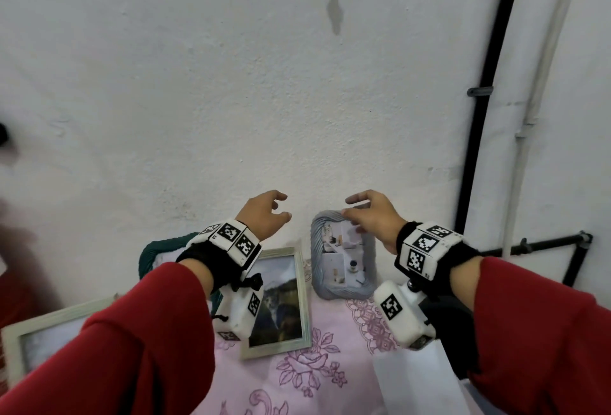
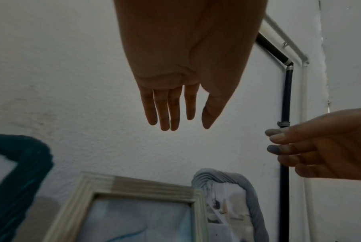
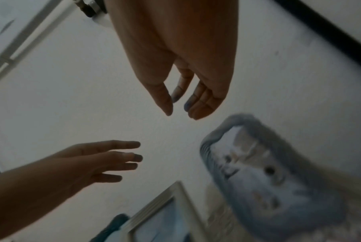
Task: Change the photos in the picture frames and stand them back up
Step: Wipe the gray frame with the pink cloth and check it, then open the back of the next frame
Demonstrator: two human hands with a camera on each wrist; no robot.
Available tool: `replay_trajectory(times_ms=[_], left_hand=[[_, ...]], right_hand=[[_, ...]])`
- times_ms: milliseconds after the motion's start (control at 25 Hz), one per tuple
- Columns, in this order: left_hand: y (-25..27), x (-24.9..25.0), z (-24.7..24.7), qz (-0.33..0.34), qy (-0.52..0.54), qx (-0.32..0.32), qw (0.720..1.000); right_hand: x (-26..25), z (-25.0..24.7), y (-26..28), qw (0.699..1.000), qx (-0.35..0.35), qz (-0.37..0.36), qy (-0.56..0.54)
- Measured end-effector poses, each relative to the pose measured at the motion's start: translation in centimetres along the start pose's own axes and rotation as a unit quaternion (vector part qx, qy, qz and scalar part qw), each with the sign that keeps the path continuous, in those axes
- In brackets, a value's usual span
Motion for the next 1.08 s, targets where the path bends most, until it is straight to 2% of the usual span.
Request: replay_trajectory(times_ms=[160,400,560,640,800,920,1080], left_hand=[[2.7,-2.2,-0.8,-0.024,0.026,0.018,0.999],[6.5,-5.8,0.0,-0.062,0.087,0.051,0.993],[8.5,-7.7,1.4,-0.07,0.075,0.066,0.993],[9.2,-8.7,2.1,-0.084,0.113,0.072,0.987],[10.6,-10.3,3.9,-0.122,0.175,0.039,0.976],[11.9,-10.8,5.0,-0.119,0.184,0.013,0.976],[12.9,-10.6,5.0,-0.11,0.195,0.014,0.975]], right_hand=[[1.9,4.5,1.9,0.997,-0.045,0.056,-0.038],[6.2,8.4,2.2,0.991,-0.022,0.119,-0.048],[9.0,10.1,2.1,0.988,-0.024,0.155,0.0],[9.9,11.0,2.4,0.986,-0.043,0.162,0.015],[10.9,11.5,2.5,0.986,-0.038,0.158,0.025],[11.1,11.4,2.4,0.985,-0.019,0.167,0.03],[11.1,11.1,2.8,0.983,-0.02,0.181,0.021]])
Point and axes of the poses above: each hand's wrist, its own y-axis away from the middle knuckle, its own z-axis out of the palm, x = y × z, the point moved 5 cm from there along -y, towards the middle knuckle, and after that the axes turned 12 degrees about z, right-handed, at the moved point
